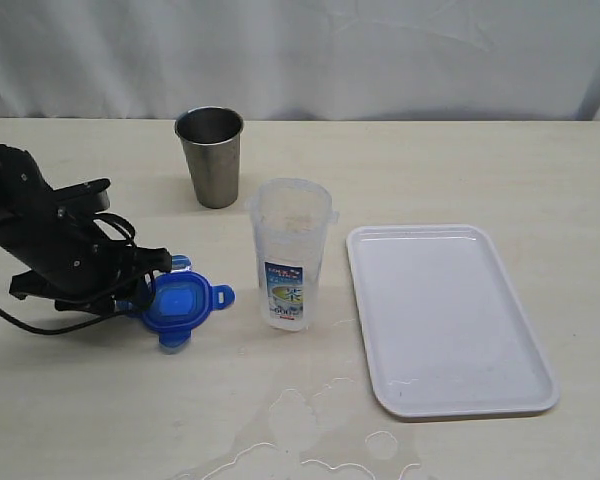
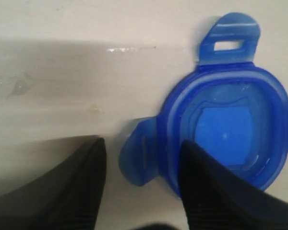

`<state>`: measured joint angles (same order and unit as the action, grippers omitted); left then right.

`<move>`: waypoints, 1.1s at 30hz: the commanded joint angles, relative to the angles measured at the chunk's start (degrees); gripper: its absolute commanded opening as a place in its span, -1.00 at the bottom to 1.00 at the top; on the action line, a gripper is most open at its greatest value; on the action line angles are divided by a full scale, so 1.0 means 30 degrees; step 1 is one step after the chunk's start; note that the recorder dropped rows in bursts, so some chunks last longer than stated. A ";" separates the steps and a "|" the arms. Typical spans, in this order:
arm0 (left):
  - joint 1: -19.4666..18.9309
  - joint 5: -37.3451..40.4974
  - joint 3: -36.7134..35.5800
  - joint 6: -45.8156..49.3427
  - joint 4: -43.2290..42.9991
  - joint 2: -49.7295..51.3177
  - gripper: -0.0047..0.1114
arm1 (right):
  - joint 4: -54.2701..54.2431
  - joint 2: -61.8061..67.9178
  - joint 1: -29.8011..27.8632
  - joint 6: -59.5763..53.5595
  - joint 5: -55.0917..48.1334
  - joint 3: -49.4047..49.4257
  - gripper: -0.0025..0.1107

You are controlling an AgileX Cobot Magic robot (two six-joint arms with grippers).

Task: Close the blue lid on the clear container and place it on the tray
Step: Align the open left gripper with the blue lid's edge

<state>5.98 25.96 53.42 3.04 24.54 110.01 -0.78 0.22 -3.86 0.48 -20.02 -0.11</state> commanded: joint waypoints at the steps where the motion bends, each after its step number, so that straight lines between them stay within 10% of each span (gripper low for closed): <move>1: -0.0013 -0.0389 -0.0010 0.0088 0.0193 0.0327 -0.11 | -0.0046 -0.0072 0.0012 -0.0161 0.0077 0.0037 -0.88; 33: -0.1766 0.1288 -0.0010 0.4507 0.2440 0.0292 -0.11 | -0.0046 -0.0072 0.0012 -0.0161 0.0077 0.0037 -0.88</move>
<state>2.04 28.57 53.53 14.37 32.02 110.24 -0.78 0.22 -3.86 0.48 -20.02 -0.11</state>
